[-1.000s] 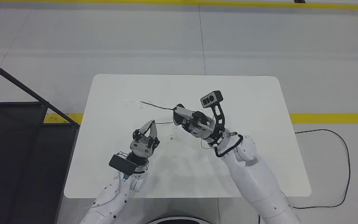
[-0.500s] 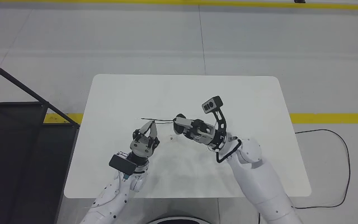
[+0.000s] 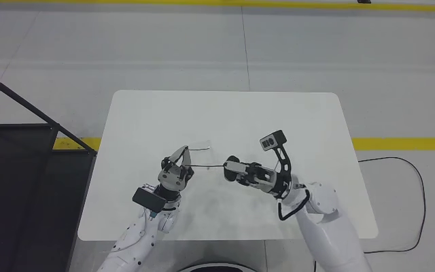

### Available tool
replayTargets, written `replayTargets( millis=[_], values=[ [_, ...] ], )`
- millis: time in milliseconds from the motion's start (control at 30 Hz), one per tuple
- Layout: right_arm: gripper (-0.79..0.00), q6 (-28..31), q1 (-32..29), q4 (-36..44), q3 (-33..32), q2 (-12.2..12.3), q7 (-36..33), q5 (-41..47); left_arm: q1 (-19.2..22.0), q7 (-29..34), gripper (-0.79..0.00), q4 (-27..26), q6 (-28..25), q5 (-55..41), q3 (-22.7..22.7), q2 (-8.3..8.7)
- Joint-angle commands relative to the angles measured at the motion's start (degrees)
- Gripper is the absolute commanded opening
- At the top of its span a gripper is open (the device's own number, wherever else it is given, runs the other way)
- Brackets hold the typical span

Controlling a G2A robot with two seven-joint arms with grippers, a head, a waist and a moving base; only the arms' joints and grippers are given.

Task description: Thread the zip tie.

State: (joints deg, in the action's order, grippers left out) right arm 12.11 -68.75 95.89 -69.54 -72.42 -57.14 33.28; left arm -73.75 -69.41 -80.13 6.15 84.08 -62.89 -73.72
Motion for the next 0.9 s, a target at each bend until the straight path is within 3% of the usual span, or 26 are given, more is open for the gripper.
replayTargets(
  millis=[0, 867],
  values=[
    [-0.785, -0.3, 0.3, -0.3, 0.1, 0.0, 0.4, 0.4, 0.0, 0.0, -0.785, 0.0, 0.0, 0.0, 0.0, 0.0],
    [-0.785, -0.1, 3.2, -4.5, 2.2, -0.3, 4.2, 0.7, 0.0, 0.0, -0.785, 0.0, 0.0, 0.0, 0.0, 0.0]
  ],
)
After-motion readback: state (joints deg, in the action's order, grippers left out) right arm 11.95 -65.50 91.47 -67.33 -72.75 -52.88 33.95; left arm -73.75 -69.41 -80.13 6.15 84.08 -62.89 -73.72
